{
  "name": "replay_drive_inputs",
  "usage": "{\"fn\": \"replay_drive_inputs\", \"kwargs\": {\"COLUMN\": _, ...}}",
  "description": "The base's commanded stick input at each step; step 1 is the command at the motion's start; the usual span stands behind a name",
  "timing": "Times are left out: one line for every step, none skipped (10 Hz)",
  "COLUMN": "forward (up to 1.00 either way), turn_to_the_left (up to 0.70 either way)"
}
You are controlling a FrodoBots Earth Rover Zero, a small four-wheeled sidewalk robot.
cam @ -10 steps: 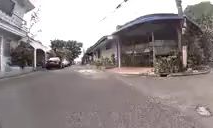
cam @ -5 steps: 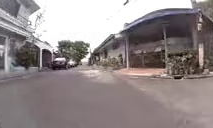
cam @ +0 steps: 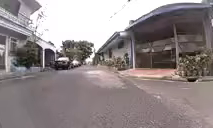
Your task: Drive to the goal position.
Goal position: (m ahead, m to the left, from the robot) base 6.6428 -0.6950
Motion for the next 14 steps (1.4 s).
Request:
{"fn": "replay_drive_inputs", "kwargs": {"forward": 1.00, "turn_to_the_left": 0.00}}
{"fn": "replay_drive_inputs", "kwargs": {"forward": 1.00, "turn_to_the_left": 0.00}}
{"fn": "replay_drive_inputs", "kwargs": {"forward": 1.00, "turn_to_the_left": 0.00}}
{"fn": "replay_drive_inputs", "kwargs": {"forward": 1.00, "turn_to_the_left": 0.07}}
{"fn": "replay_drive_inputs", "kwargs": {"forward": 1.00, "turn_to_the_left": 0.40}}
{"fn": "replay_drive_inputs", "kwargs": {"forward": 1.00, "turn_to_the_left": 0.40}}
{"fn": "replay_drive_inputs", "kwargs": {"forward": 1.00, "turn_to_the_left": 0.40}}
{"fn": "replay_drive_inputs", "kwargs": {"forward": 1.00, "turn_to_the_left": 0.31}}
{"fn": "replay_drive_inputs", "kwargs": {"forward": 1.00, "turn_to_the_left": 0.00}}
{"fn": "replay_drive_inputs", "kwargs": {"forward": 1.00, "turn_to_the_left": 0.00}}
{"fn": "replay_drive_inputs", "kwargs": {"forward": 1.00, "turn_to_the_left": 0.00}}
{"fn": "replay_drive_inputs", "kwargs": {"forward": 1.00, "turn_to_the_left": 0.00}}
{"fn": "replay_drive_inputs", "kwargs": {"forward": 1.00, "turn_to_the_left": 0.00}}
{"fn": "replay_drive_inputs", "kwargs": {"forward": 1.00, "turn_to_the_left": 0.00}}
